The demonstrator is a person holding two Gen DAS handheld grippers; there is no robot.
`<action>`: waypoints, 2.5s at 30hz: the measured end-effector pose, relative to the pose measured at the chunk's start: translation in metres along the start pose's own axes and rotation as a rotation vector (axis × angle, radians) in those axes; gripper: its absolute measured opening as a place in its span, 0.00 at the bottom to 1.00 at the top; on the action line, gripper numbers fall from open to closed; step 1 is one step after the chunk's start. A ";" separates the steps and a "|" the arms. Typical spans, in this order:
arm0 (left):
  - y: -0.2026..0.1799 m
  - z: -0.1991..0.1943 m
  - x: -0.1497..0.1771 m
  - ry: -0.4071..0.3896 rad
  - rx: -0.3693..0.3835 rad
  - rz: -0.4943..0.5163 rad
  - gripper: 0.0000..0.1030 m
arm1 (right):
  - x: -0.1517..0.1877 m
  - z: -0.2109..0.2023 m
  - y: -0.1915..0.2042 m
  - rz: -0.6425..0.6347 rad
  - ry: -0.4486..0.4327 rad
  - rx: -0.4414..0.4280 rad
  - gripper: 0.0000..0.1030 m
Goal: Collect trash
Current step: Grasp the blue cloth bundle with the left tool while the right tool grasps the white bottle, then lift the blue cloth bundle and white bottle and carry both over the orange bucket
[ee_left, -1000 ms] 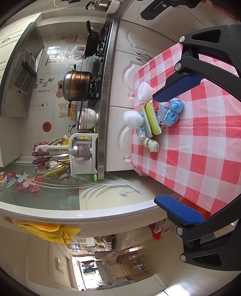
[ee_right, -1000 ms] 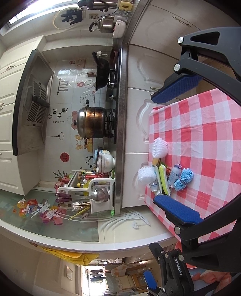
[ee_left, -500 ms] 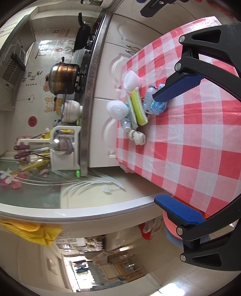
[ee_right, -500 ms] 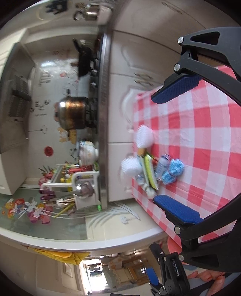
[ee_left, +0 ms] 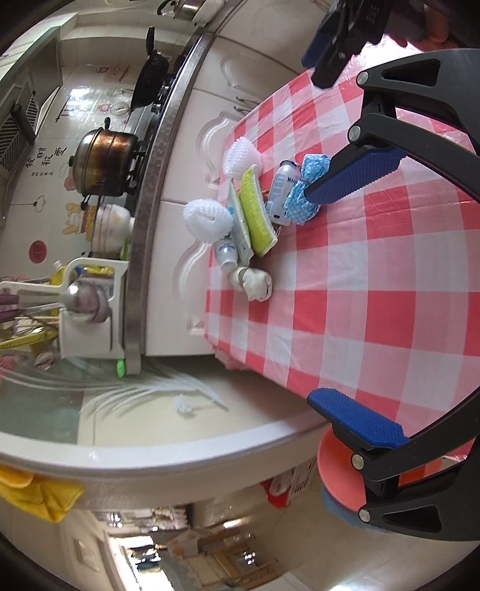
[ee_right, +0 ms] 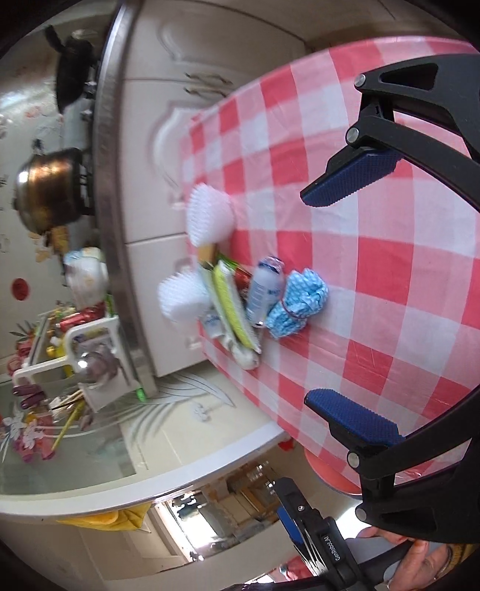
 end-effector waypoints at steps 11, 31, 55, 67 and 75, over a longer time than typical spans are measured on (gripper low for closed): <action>-0.020 0.051 0.012 0.112 0.120 -0.031 0.95 | -0.017 0.046 -0.031 0.029 0.061 -0.012 0.97; -0.102 0.159 0.031 0.331 0.264 -0.132 0.93 | -0.040 0.122 -0.073 0.137 0.211 -0.265 0.72; -0.076 0.147 0.031 0.341 0.286 -0.125 0.31 | -0.034 0.173 -0.033 -0.024 0.316 -0.285 0.57; -0.050 0.120 0.037 0.327 0.301 -0.134 0.29 | -0.010 0.145 -0.021 0.016 0.311 -0.272 0.40; -0.034 0.104 0.048 0.357 0.314 -0.127 0.29 | 0.010 0.117 -0.009 0.041 0.319 -0.275 0.40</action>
Point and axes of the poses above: each gripper's, at about its wrist camera, not at the fingertips, and z roughly the way its jaws point, y to its left, x to its underside, the point moved 4 cm from there along z, roughly the way its jaws point, and after that the axes turned 3 degrees about -z, right-handed, at the moved point
